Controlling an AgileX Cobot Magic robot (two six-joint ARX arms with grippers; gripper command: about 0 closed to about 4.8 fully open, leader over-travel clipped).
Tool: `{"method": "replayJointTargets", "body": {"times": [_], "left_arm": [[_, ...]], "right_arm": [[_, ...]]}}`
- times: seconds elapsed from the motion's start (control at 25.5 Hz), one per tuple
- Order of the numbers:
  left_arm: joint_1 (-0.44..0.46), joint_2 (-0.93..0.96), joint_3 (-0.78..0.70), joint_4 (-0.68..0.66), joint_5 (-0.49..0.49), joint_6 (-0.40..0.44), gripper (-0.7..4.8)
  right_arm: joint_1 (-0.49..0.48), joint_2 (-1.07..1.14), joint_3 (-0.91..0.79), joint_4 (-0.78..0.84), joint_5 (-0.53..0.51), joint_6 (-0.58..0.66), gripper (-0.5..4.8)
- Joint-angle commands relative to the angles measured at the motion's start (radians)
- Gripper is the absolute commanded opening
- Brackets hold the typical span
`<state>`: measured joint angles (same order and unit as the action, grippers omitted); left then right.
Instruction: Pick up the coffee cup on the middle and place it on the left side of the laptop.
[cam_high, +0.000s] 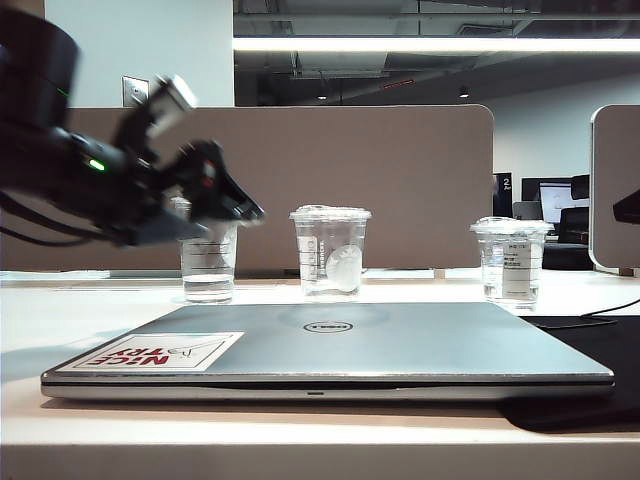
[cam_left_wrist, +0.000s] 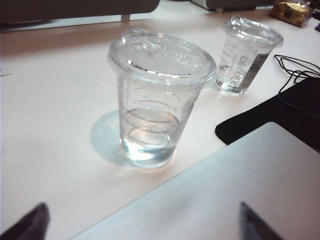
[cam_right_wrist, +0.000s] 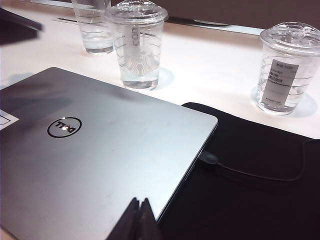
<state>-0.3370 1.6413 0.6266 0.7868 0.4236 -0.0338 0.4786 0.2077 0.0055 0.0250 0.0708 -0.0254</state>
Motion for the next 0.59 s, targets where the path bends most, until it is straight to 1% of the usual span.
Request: {"method": "replayJointTargets", "body": {"times": [0.04,0.12,0.24,0.31,0.39,0.59], "left_arm": [[-0.018,0.106,0.092,0.02,0.008,0.0,4.79],[-0.022,0.157,0.134,0.019,0.033,0.0,4.79],[-0.031,0.232,0.196,0.019,0.038,-0.001,4.79],[-0.04,0.277,0.236,0.015,0.037,-0.001,4.79],[-0.048,0.349,0.309,0.014,0.031,-0.004,4.79],[-0.048,0.433,0.394,0.002,0.022,-0.008,4.79]], "right_arm": [[0.001,-0.001,-0.004,0.016,0.002,0.003,-0.05],[0.002,0.0,-0.004,0.016,0.002,0.003,-0.05],[0.002,-0.001,-0.004,0.016,0.002,0.003,-0.05],[0.002,0.0,-0.004,0.016,0.002,0.003,-0.05],[0.002,0.0,-0.004,0.016,0.002,0.003,-0.05],[0.002,0.0,-0.004,0.016,0.002,0.003,-0.05]]}}
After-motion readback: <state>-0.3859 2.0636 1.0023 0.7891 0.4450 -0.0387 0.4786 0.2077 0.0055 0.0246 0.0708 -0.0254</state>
